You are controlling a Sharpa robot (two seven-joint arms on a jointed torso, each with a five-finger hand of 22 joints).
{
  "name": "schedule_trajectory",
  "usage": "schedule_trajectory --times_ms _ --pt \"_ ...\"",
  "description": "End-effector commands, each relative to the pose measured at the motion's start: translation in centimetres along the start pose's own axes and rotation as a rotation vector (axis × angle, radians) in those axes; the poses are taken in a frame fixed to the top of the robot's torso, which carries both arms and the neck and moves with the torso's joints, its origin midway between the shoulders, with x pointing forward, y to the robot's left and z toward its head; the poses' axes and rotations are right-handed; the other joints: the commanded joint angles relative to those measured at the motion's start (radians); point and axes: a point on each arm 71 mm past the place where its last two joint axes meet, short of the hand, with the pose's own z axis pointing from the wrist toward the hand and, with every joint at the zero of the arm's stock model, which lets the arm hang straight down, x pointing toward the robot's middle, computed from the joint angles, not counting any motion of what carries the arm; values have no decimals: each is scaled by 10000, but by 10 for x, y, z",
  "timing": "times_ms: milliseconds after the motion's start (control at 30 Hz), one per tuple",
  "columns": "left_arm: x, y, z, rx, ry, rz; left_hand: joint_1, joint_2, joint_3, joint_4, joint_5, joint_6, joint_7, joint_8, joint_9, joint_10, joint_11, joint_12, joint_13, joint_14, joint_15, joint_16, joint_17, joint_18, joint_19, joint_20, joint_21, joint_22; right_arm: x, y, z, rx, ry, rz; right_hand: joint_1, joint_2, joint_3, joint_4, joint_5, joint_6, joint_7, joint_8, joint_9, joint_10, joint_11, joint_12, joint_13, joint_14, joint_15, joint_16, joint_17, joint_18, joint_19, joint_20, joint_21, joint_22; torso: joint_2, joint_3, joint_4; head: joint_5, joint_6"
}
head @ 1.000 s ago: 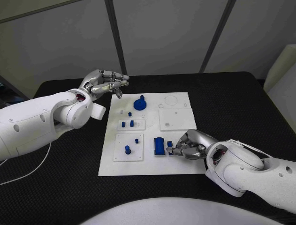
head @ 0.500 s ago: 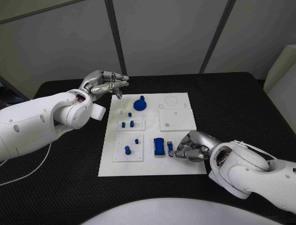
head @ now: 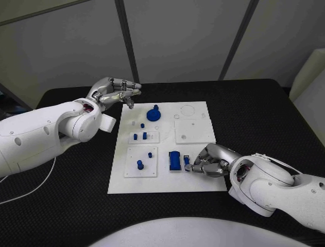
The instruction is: Assemble the parts on the task board
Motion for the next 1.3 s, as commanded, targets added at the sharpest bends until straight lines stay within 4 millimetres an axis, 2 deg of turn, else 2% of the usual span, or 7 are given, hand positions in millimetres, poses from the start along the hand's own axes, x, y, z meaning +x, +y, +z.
schedule_trajectory --times_ms 33,400,600,667,767,900,1300 --pt "1 -1 0 31 85 -60 -46 -2 -18 -66 -18 -50 -18 50 6 -58 -4 34 -10 -18 17 69 -10 -111 -11 18 -41 -17 1 2 0 -158 109 121 -63 118 -103 128 -40 -42 -8 73 13 34 42 48 892 966 -75 15 2282 -77 16 -24 -42 15 10 9 -13 17 -17" --pt "1 -1 1 19 95 -65 -42 2 -13 -75 -16 -58 -19 54 5 -70 -4 43 -12 -20 17 71 -16 -111 -10 18 -42 -16 0 2 1 -181 4 205 -16 272 -199 189 -85 -14 -36 119 34 50 21 74 912 968 -88 21 2293 -77 22 -30 -38 27 -17 2 -4 3 -48" --pt "1 0 1 15 103 -71 -42 2 -13 -75 -16 -58 -19 54 5 -70 -4 43 -12 -20 17 71 -16 -111 -10 18 -42 -16 -1 -2 5 -108 -105 152 1088 489 -62 -371 -1501 37 -108 261 117 71 -46 103 937 975 -147 36 2324 -78 27 -85 -39 43 -17 -1 2 2 -53" --pt "1 0 1 12 103 -70 -42 2 -13 -75 -16 -58 -19 54 5 -70 -4 43 -12 -20 17 71 -16 -111 -10 18 -42 -16 -2 -2 6 -140 -172 152 1171 543 -67 -404 -1751 39 -109 286 131 83 -48 122 951 978 -149 44 2337 -82 34 -89 -32 57 -16 -3 6 10 -47" --pt "1 0 1 8 94 -67 -42 2 -13 -75 -16 -58 -19 54 5 -70 -4 43 -12 -20 17 71 -16 -111 -10 18 -42 -16 -2 -1 6 -218 -246 195 1011 577 -181 -269 -1674 50 -98 318 144 109 -38 172 983 980 -140 49 2348 -88 48 -86 -18 80 -7 -2 -9 26 -36" --pt "1 0 1 3 104 -70 -42 2 -13 -75 -16 -58 -19 54 5 -70 -4 43 -12 -20 17 71 -16 -111 -10 18 -42 -16 -3 1 7 -297 -320 282 603 643 -506 126 -1130 52 -101 376 168 132 -36 202 1004 984 -138 58 2365 -93 63 -81 -4 107 -4 -1 -22 27 -43" --pt "1 0 1 -14 126 -78 -49 5 -12 -73 -17 -61 -18 58 5 -76 -2 50 -14 -21 18 73 -20 -111 -10 18 -43 -17 -4 -1 11 -258 -411 309 566 685 -647 200 -1124 70 -121 430 193 137 -50 205 1008 984 -146 59 2367 -93 70 -86 3 122 -13 -6 3 4 -41"
